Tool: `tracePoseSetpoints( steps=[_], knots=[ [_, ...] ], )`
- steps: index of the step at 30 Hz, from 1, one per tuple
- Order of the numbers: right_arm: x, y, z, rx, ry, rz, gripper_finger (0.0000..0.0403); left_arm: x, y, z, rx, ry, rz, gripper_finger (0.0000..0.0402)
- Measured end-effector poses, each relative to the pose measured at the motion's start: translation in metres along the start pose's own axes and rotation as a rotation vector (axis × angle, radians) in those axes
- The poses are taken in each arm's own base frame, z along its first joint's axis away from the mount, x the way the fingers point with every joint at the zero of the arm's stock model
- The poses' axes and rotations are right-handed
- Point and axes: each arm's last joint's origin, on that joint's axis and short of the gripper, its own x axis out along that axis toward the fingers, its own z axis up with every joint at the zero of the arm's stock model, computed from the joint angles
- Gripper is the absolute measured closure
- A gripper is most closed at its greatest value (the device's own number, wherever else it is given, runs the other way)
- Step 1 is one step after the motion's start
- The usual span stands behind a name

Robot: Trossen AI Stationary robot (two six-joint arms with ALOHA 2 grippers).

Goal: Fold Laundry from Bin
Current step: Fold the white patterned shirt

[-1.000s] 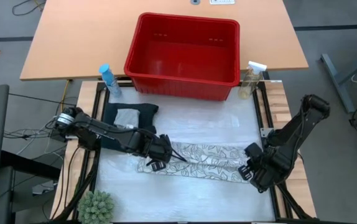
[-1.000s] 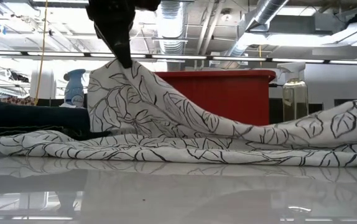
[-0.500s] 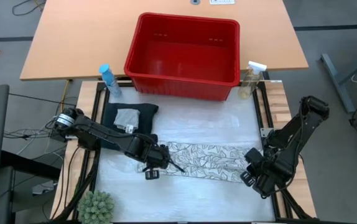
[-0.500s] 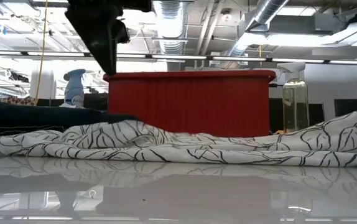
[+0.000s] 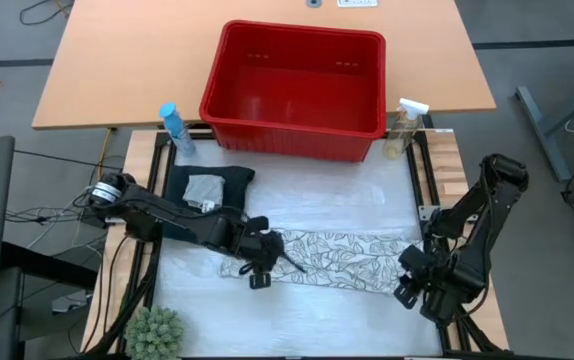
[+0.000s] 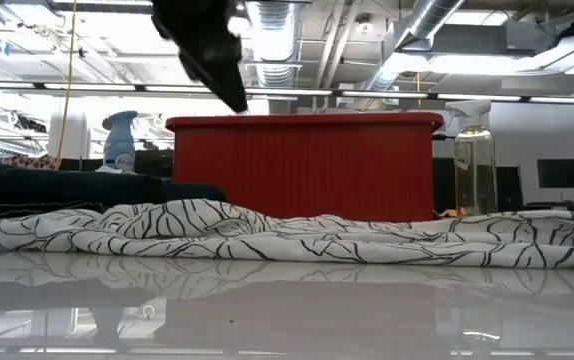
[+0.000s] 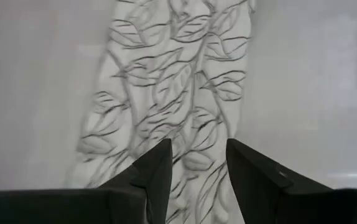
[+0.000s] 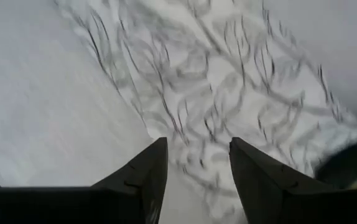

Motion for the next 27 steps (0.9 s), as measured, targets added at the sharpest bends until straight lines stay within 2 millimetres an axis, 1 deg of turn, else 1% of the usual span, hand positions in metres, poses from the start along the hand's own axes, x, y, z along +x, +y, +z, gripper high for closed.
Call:
tracePoseSetpoints(
  steps=[3, 7, 10, 12, 14, 16, 19, 27],
  knots=[
    [0.001, 0.003, 0.005, 0.006, -0.091, 0.031, 0.0206, 0.017, 0.013, -0.003, -0.034, -0.022, -0.069, 0.0260],
    [0.005, 0.009, 0.016, -0.079, -0.121, 0.054, 0.0209, 0.037, 0.033, -0.007, -0.090, -0.063, -0.191, 0.0260],
    [0.012, 0.017, 0.029, -0.148, -0.138, 0.056, 0.0209, 0.046, 0.045, -0.014, -0.118, -0.051, -0.234, 0.0260],
    [0.018, 0.023, 0.037, -0.201, -0.151, 0.052, 0.0209, 0.048, 0.050, -0.015, -0.134, -0.034, -0.263, 0.0260],
    [0.024, 0.028, 0.047, -0.242, -0.164, 0.046, 0.0209, 0.048, 0.051, -0.015, -0.138, -0.027, -0.312, 0.0260],
    [0.031, 0.032, 0.055, -0.279, -0.171, 0.035, 0.0209, 0.048, 0.051, -0.015, -0.129, -0.026, -0.323, 0.0260],
    [0.041, 0.036, 0.065, -0.327, -0.169, 0.010, 0.0210, 0.048, 0.050, -0.019, -0.114, -0.001, -0.261, 0.0260],
    [0.063, 0.049, 0.075, -0.386, -0.168, -0.015, 0.0210, 0.058, 0.054, -0.037, -0.154, 0.051, -0.216, 0.0260]
  ],
)
